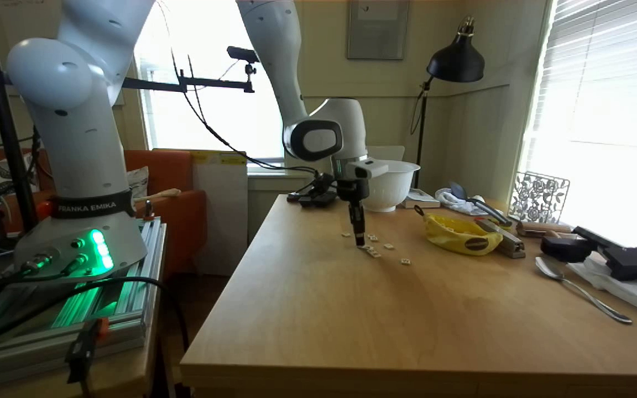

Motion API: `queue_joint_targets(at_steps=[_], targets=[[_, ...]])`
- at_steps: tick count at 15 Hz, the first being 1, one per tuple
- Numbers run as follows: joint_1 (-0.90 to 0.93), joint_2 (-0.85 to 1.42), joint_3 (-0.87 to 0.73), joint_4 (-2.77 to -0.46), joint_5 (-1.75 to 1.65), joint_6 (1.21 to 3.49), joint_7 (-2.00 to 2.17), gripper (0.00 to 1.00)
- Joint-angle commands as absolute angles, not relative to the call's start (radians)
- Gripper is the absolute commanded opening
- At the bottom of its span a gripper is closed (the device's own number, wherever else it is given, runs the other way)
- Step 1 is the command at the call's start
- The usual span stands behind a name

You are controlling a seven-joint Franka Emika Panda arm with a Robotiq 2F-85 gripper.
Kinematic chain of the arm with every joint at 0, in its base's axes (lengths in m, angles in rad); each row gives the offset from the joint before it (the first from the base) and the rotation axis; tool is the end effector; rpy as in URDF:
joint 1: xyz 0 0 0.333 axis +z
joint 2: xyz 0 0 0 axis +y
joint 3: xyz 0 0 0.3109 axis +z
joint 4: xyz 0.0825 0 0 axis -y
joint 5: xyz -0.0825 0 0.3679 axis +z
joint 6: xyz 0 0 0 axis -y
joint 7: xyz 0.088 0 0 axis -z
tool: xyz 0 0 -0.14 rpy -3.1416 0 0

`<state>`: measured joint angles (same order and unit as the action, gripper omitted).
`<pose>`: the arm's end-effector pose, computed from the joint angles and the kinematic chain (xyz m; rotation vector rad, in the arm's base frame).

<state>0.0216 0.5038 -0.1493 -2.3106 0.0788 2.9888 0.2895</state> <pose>0.5251 -0.0780 0.1243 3.0074 -0.7188 0.2879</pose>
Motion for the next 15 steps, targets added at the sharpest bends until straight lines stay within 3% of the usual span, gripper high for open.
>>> queue_joint_targets(at_steps=[1,15], targets=[[0.030,0.484,-0.156,-2.316,0.078,2.967,0.261,0.00],[-0.027,0.468,-0.129,-2.308,0.075,2.967,0.153,0.00]])
